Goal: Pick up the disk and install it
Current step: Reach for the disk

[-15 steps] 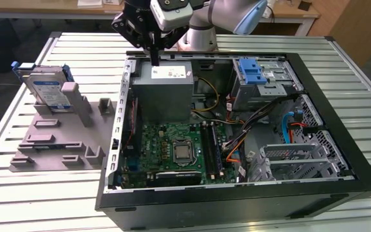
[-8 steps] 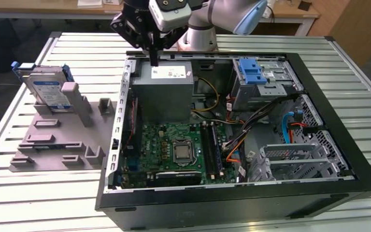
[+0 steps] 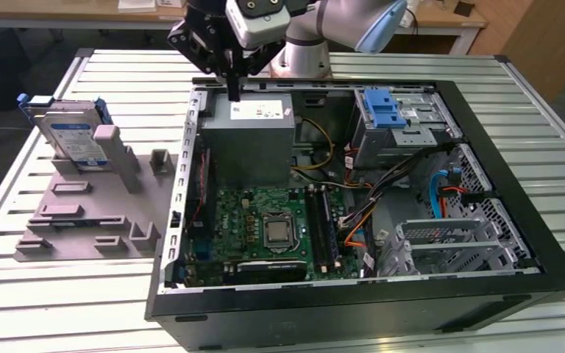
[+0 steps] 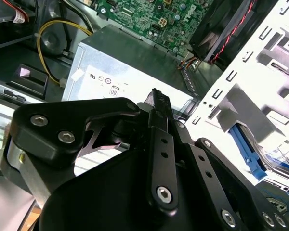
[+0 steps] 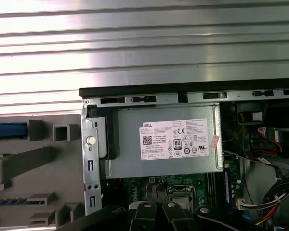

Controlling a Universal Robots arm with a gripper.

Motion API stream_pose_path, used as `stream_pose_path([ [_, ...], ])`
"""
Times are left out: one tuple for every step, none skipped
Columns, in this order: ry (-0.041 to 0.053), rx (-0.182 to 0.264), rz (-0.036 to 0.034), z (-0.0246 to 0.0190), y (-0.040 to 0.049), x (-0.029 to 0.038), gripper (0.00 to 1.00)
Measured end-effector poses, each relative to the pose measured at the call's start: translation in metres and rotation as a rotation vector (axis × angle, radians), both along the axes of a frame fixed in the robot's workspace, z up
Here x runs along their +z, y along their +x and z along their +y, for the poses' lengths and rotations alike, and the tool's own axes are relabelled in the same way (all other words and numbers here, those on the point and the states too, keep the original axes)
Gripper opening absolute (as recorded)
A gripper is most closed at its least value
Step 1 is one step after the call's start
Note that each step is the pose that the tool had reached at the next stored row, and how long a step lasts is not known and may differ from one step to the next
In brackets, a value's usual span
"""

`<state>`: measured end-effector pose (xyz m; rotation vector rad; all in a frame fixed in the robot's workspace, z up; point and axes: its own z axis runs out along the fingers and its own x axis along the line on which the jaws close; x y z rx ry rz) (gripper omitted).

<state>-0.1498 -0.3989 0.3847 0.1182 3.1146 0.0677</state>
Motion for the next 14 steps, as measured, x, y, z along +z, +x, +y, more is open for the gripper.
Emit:
stream_pose_path([
  [0.0,0.0,0.0001,0.0,-0.0002,-0.0002,0.11],
  [-0.0001,0.0,0.0002,0.0,-0.0004,-0.0003,0.11],
  [-0.0001,0.0,0.0003,0.0,-0.0006,-0.0004,0.11],
  [-0.0002,0.0,0.0004,0.0,-0.0008,-0.0006,0.11],
  [-0.0001,0.0,0.0004,0.0,-0.0011,-0.0008,0.11],
  [-0.0001,0.0,0.0005,0.0,-0.0013,-0.001,0.11],
  [-0.0001,0.0,0.0006,0.0,-0.0015,-0.0012,0.11],
  [-0.0001,0.0,0.0007,0.0,-0.0019,-0.0013,0.11],
  [-0.0001,0.0,0.0008,0.0,-0.0022,-0.0015,0.11],
  [-0.0001,0.0,0.0009,0.0,-0.0023,-0.0017,0.11],
  [-0.0001,0.0,0.001,0.0,-0.0023,-0.0019,0.11],
  [-0.0001,0.0,0.0011,0.0,-0.0027,-0.0021,0.11],
  [-0.0001,0.0,0.0012,0.0,-0.0029,-0.0022,0.11],
  [-0.0001,0.0,0.0013,0.0,-0.0031,-0.0024,0.11],
])
